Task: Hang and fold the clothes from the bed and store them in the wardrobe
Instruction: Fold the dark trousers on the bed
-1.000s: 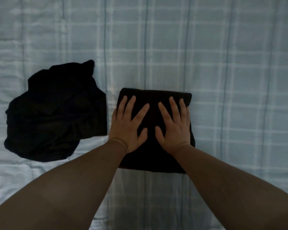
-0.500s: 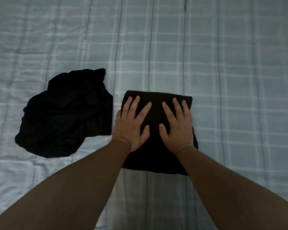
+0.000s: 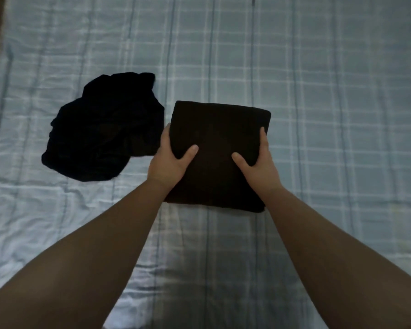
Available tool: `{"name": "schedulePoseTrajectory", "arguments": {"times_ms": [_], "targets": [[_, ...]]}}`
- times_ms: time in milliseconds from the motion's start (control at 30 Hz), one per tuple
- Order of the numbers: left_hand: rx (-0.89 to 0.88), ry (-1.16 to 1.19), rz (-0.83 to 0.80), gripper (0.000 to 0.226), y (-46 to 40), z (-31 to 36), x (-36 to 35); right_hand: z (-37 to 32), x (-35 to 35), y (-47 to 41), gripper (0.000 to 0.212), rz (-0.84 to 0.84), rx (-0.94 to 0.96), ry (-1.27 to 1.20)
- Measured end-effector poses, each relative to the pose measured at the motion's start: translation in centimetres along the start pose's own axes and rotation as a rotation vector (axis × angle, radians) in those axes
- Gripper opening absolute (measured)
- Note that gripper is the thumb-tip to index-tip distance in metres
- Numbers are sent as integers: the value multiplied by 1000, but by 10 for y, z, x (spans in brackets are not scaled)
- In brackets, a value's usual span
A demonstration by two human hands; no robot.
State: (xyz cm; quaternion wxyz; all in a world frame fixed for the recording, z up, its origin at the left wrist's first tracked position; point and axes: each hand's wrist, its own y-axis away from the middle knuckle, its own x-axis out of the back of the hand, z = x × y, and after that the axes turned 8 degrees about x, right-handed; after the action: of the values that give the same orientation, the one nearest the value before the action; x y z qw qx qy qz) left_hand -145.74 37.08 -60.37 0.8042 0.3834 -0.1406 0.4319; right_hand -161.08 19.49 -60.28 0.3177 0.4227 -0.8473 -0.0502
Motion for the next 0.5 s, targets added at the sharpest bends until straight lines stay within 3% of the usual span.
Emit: {"name": "schedulePoseTrajectory", "arguments": {"times_ms": [167,367,500], "targets": [[31,33,-77,72,-11,-1,2,0,-5,-3,93,-22,-16,-80],[90,157,-135,67,2,2,3,7,2,8,78,-98,-80,-525],[76,262,-105,65,45,-14,14,0,-1,44,78,-131,-5,-512]]}}
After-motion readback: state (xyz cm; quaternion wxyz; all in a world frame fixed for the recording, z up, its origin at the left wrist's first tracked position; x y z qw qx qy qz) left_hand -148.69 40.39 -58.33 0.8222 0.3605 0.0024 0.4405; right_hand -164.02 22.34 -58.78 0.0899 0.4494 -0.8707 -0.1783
